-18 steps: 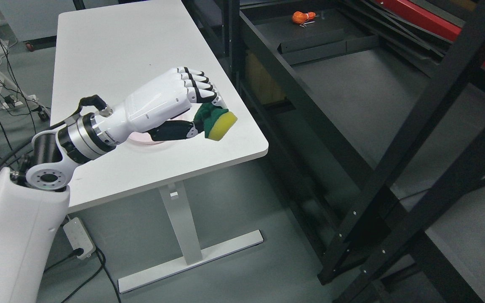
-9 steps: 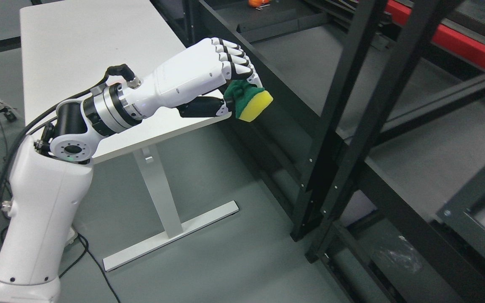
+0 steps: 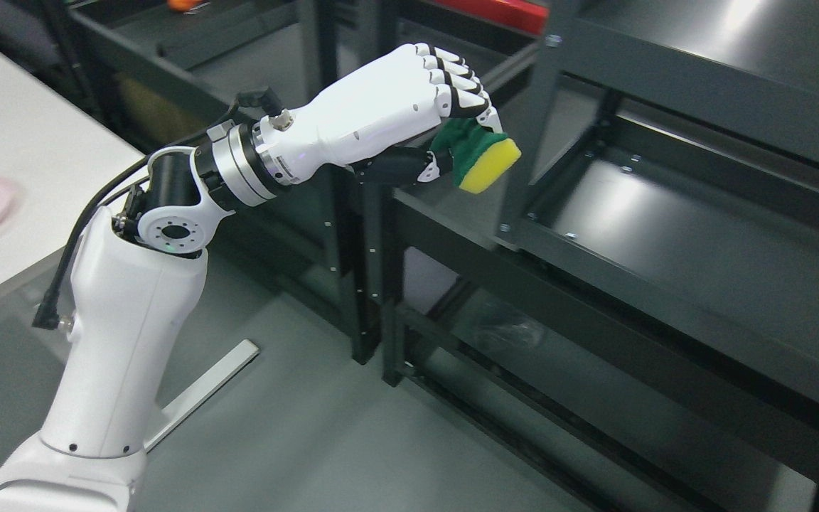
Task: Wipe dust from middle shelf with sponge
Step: 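Turn toward the shelf and carry the sponge onto the middle shelf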
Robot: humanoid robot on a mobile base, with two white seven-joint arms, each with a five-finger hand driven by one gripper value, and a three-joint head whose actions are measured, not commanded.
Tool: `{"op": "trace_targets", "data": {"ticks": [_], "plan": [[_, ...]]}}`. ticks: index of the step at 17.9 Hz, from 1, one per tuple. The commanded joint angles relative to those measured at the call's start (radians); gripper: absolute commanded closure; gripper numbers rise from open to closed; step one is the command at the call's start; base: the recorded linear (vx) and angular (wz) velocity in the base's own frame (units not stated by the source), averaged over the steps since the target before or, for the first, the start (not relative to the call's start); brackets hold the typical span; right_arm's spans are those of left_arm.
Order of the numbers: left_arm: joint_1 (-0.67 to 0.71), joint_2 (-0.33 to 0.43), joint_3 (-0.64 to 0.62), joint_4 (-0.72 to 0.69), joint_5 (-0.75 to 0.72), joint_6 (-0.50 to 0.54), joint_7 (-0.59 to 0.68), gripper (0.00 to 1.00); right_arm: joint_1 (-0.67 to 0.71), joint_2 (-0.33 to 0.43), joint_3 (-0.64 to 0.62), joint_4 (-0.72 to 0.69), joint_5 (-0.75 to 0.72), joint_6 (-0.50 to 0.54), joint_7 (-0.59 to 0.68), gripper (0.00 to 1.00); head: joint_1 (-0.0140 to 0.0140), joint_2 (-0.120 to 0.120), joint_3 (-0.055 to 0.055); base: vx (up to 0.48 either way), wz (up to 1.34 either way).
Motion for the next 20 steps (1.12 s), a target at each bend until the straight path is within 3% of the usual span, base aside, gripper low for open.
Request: {"op": "trace_targets", "data": {"ticks": [1, 6, 9, 13, 20], "plan": [[-0.091, -0.09, -0.026, 0.034, -0.018, 0.001, -0.004, 1.0, 0.0, -0.017, 0.0, -0.017, 0.0, 0.072, 0.001, 0.0, 0.0, 0.0, 0.0, -0.163, -1.05], [-0.341, -0.147, -0.135, 0.108, -0.03, 0.001, -0.005, 1.0, 0.0, -0.017, 0.0, -0.017, 0.0, 0.074, 0.001, 0.0, 0.0, 0.0, 0.0, -0.093, -1.07], [-0.448, -0.147, -0.183, 0.177, -0.134, 0.001, -0.002, 1.0, 0.0, -0.017, 0.0, -0.017, 0.0, 0.072, 0.001, 0.0, 0.0, 0.0, 0.0, -0.024, -0.64], [-0.519, -0.147, -0.239, 0.205, -0.263, 0.001, -0.002, 1.0, 0.0, -0.017, 0.0, -0.017, 0.0, 0.072, 0.001, 0.0, 0.0, 0.0, 0.0, 0.026, -0.26], [-0.533, -0.147, -0.491, 0.217, -0.277, 0.001, 0.041, 1.0, -0.002, -0.017, 0.0, -0.017, 0.0, 0.072, 0.001, 0.0, 0.0, 0.0, 0.0, 0.031, -0.04]]}}
